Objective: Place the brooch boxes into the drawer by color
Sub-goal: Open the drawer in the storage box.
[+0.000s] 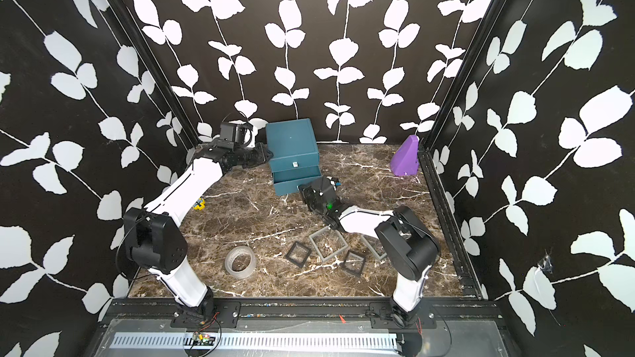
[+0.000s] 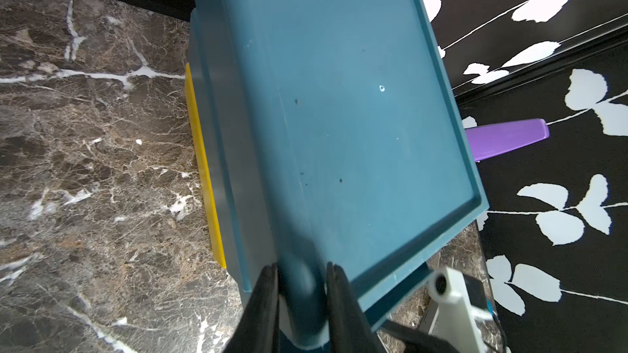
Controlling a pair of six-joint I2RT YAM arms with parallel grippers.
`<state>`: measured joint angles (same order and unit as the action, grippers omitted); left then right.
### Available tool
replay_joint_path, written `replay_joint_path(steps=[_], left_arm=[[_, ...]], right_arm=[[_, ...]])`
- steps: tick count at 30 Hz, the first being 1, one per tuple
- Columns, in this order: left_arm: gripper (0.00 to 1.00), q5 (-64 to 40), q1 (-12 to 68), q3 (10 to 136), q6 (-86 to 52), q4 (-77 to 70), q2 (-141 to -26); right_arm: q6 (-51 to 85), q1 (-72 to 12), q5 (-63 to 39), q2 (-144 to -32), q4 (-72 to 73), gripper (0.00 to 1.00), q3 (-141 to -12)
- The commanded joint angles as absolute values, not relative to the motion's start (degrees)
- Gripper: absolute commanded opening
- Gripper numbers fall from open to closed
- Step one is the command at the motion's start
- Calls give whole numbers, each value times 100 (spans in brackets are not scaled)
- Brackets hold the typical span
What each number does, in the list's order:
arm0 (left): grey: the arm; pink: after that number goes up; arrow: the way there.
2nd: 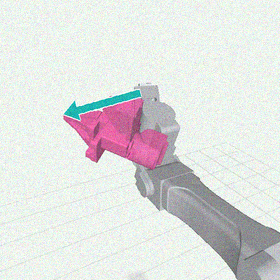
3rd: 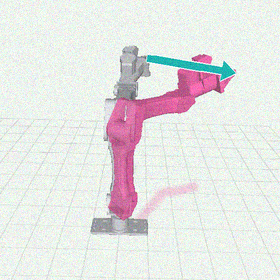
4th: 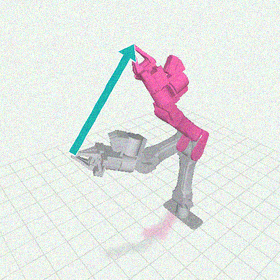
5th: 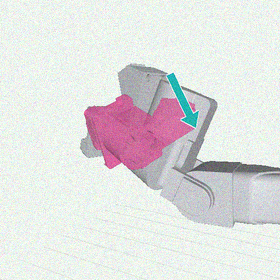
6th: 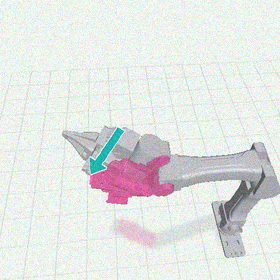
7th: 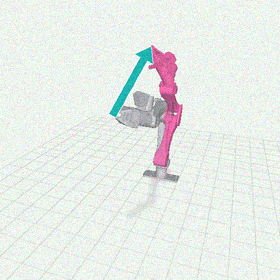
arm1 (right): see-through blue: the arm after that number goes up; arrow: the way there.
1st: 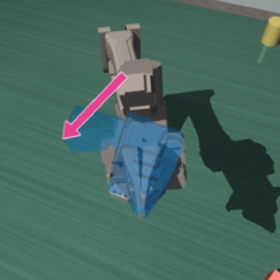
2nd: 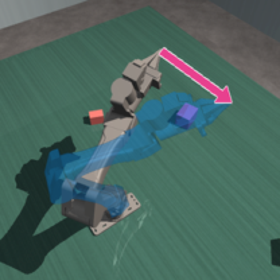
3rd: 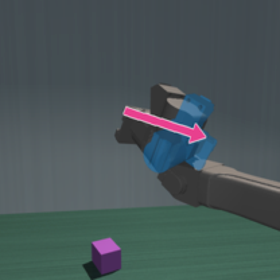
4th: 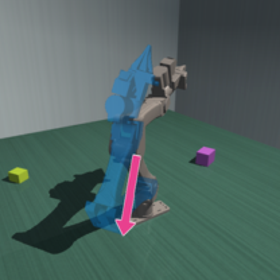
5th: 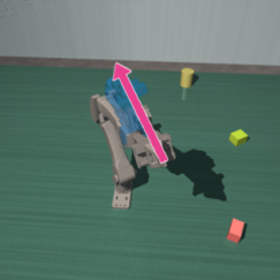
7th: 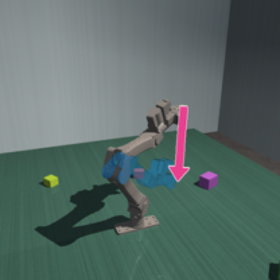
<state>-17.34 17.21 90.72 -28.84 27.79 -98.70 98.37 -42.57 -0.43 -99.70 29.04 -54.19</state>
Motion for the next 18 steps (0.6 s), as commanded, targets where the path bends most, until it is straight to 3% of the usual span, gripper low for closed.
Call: replay_joint_path(steps=[1, 18], left_arm=[[20, -1925, 1802, 9168, -2694, 3005, -9929], [20, -1863, 1802, 9227, -2628, 3051, -9944]], right_arm=[[11021, -4375, 113, -9588, 2697, 0, -5169], [11302, -4701, 166, -8849, 1767, 0, -4724]])
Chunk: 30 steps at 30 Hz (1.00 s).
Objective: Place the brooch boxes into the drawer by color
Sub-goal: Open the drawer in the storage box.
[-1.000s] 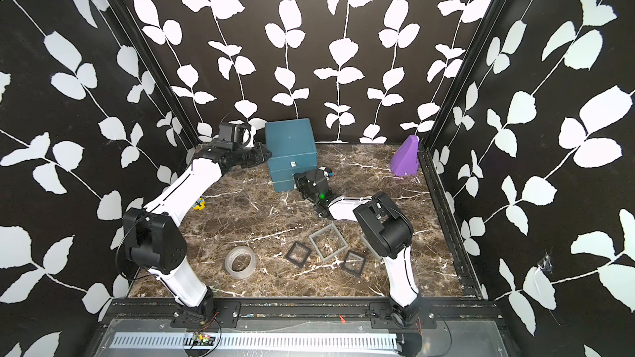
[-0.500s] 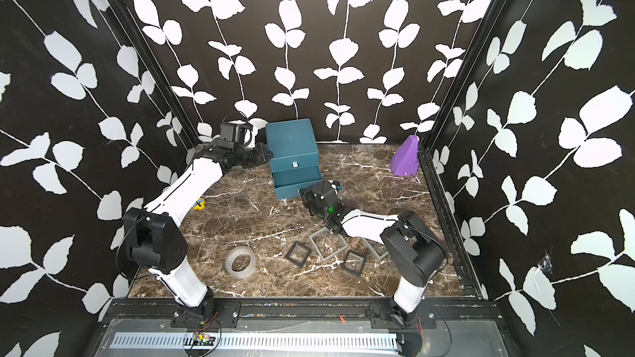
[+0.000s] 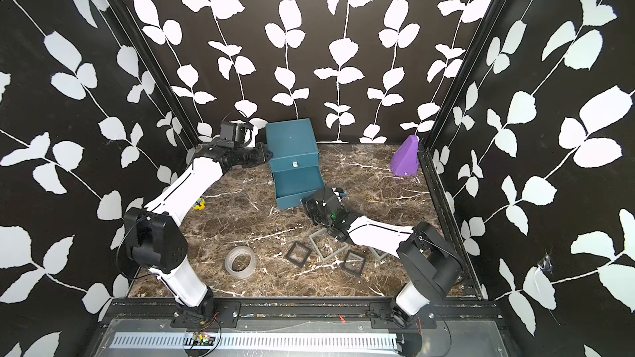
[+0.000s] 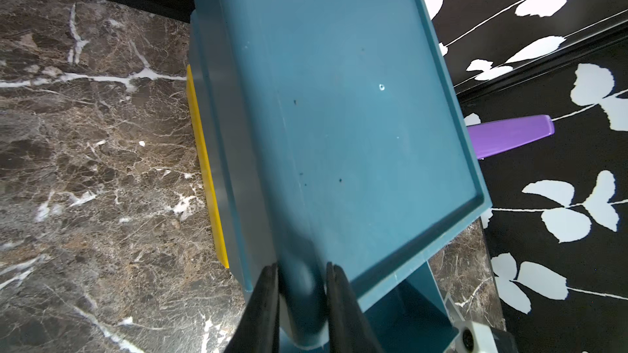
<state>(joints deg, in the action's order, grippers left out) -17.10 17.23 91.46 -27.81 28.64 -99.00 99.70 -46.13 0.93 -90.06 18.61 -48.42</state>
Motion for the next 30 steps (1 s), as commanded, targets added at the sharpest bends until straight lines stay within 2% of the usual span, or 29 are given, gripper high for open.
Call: replay_joint_path(steps=[1, 11, 12, 16, 19, 23, 30], left_arm=[[20, -1863, 1802, 9230, -2633, 3046, -9937], [21, -1855, 1802, 9202, -2654, 3050, -9869], [22, -1860, 1802, 9209, -2659, 3057, -9849], [26, -1846, 1802, 9242, -2655, 3089, -9800], [30, -1829, 1802, 9222, -2648, 3109, -9740], [34, -1825, 1802, 9202, -2659, 3115, -9668], [53, -1591, 1802, 9185, -2661, 3268, -9386]], right_arm=[[11302, -4727, 183, -8817, 1685, 0, -4734], [11314, -4737, 310, -8769, 1504, 0, -4653], [11302, -4738, 319, -8739, 1416, 2, -4667], [11151, -4737, 373, -8542, 1021, 27, -4754], [10999, -4729, 382, -8458, 864, 37, -4853], [10778, -4711, 329, -8398, 691, 45, -5025], [9798, -4487, 425, -7727, -906, 52, -5565]])
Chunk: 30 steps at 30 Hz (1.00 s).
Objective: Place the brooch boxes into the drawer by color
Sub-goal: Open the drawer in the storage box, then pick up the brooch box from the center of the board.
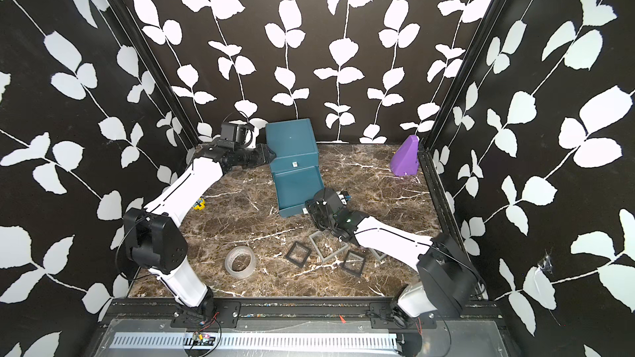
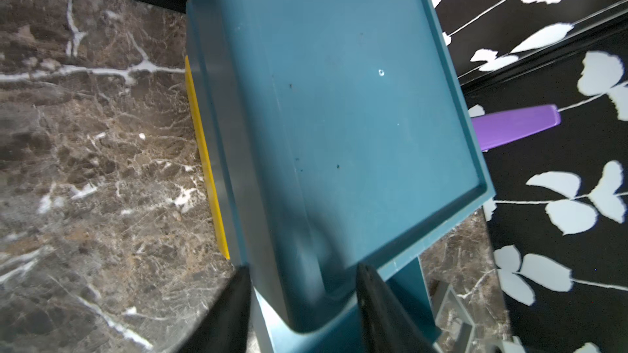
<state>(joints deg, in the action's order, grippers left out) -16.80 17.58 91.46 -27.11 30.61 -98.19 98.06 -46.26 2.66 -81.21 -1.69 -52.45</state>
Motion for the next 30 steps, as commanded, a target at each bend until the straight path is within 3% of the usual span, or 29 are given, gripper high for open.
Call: replay_joint_path(steps=[1, 10, 11, 14, 15, 20, 25, 30], left_arm=[[55, -1551, 1802, 9150, -2656, 3282, -9312], [58, -1452, 1818, 8698, -2641, 3541, -8438], [58, -1459, 1828, 8617, -2644, 3590, -8336], [58, -1502, 1910, 8331, -2603, 3803, -7985], [57, -1496, 1967, 8220, -2595, 3884, -7854], [56, -1277, 2427, 7688, -2609, 4238, -7227], [52, -1106, 2805, 6932, -2945, 4373, -6447], [49, -986, 3105, 6271, -3224, 4497, -5833]], right_arm=[[9604, -4415, 461, -7596, -1085, 52, -5589], [6951, -3493, 229, -6553, -2634, 55, -6022], [6561, -3403, 141, -6506, -2793, 60, -6137], [5335, -3186, -101, -6494, -3605, 90, -6666], [4989, -3132, -167, -6484, -3860, 94, -6813], [4014, -2822, -720, -6401, -4464, 89, -6907], [3210, -2726, -939, -6680, -5295, 70, -6898], [2973, -2731, -1259, -6819, -5370, 59, -6432]])
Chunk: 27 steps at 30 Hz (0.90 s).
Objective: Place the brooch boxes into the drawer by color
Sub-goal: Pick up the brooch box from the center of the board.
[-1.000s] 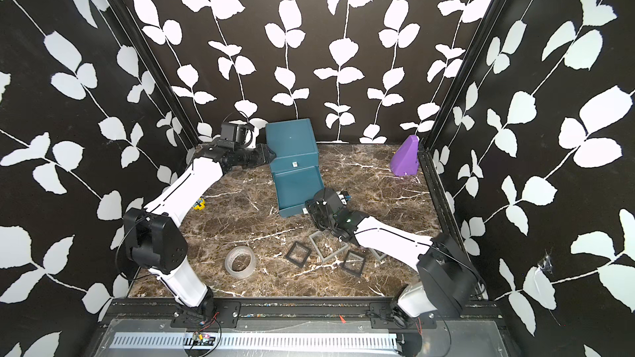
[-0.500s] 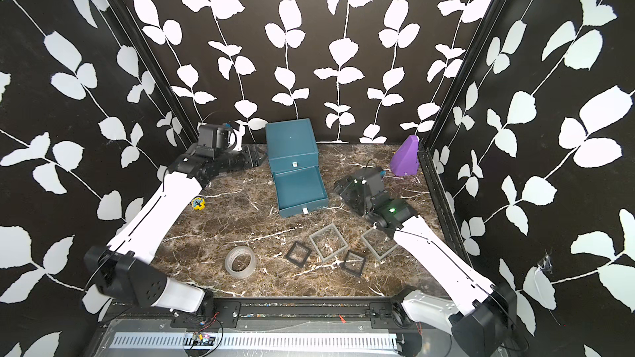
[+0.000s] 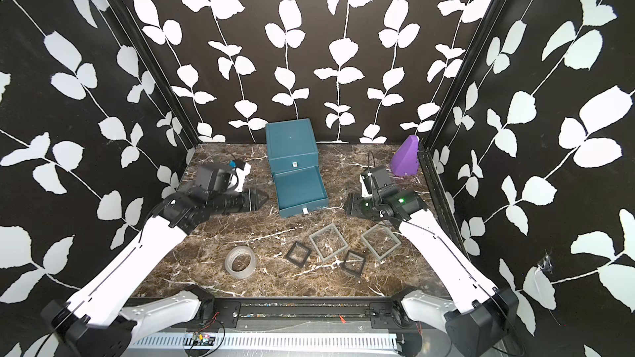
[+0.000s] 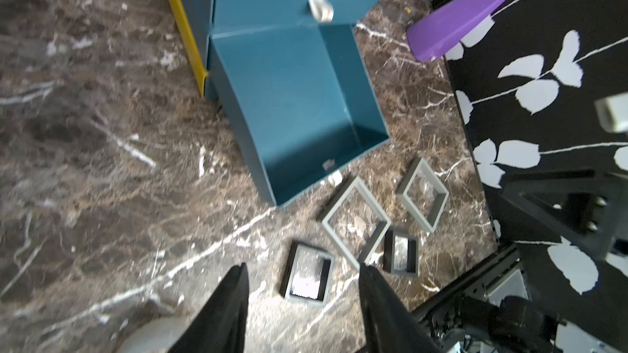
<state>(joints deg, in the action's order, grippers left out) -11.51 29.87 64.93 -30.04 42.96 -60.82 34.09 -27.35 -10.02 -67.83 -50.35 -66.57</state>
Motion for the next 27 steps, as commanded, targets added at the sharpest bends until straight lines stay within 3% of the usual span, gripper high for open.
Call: replay_joint_path(steps=[1, 11, 27], left_arm=[[49, -957, 3185, 6159, -3281, 4514, -5761], [48, -292, 3892, 5540, -3836, 4316, -5275], [48, 206, 4148, 5598, -4100, 4654, -4902]], right_arm=[[2933, -2733, -1313, -6838, -5346, 58, -6338], [2775, -2884, -1321, -6815, -5027, 54, -5553], [2551, -2787, -1186, -6563, -4706, 50, -4983]])
